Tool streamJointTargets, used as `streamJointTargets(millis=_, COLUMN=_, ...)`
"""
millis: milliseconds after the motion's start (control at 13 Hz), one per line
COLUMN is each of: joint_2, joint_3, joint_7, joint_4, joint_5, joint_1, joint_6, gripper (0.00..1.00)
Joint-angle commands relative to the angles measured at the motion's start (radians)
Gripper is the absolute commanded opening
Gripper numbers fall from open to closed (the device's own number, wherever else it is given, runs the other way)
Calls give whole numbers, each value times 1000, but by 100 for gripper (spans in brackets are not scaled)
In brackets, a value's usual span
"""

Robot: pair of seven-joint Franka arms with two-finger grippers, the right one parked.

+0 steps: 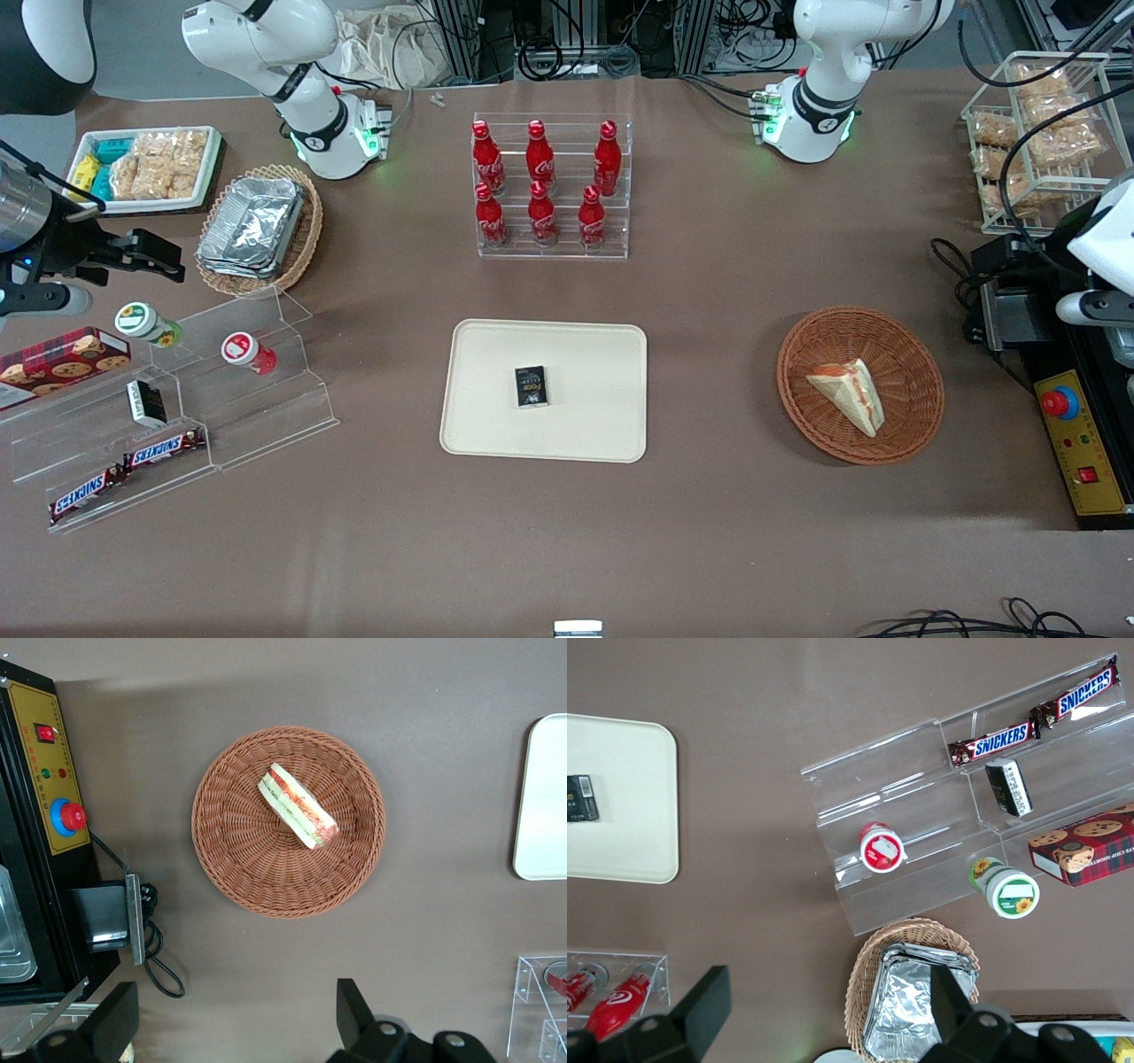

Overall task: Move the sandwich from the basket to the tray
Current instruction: 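Move the left gripper over the wicker basket toward the sandwich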

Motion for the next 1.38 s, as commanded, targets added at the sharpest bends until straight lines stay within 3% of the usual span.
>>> streamJointTargets(millis=0, joint_2=-8, joint_3=-8, joint_7=8, joint_4=-9, joint_5=8, joint_1=12, joint_6=18, gripper=100)
streamJointTargets(millis=385, joint_2=4, joint_3=-8, joint_7=12, joint_4=-12, joint_5=9, joint_1=7, joint_6=16, gripper=100)
streamJointTargets(millis=769, joint_2=-12, joint_3=-8, joint_7=8, joint_4=-208, joint_5=5, joint_1=7, joint_6=175, gripper=100)
streamJointTargets(millis=1154, joint_2=93, joint_3=-8, joint_7=-11, joint_4=-223, joint_5=6, joint_1=9, joint_6=292, gripper=100)
streamJointTargets(millis=1308, joint_2=126, joint_3=-8, joint_7=-117, joint_4=-223, joint_5=6, joint_1=6, joint_6=269, gripper=100)
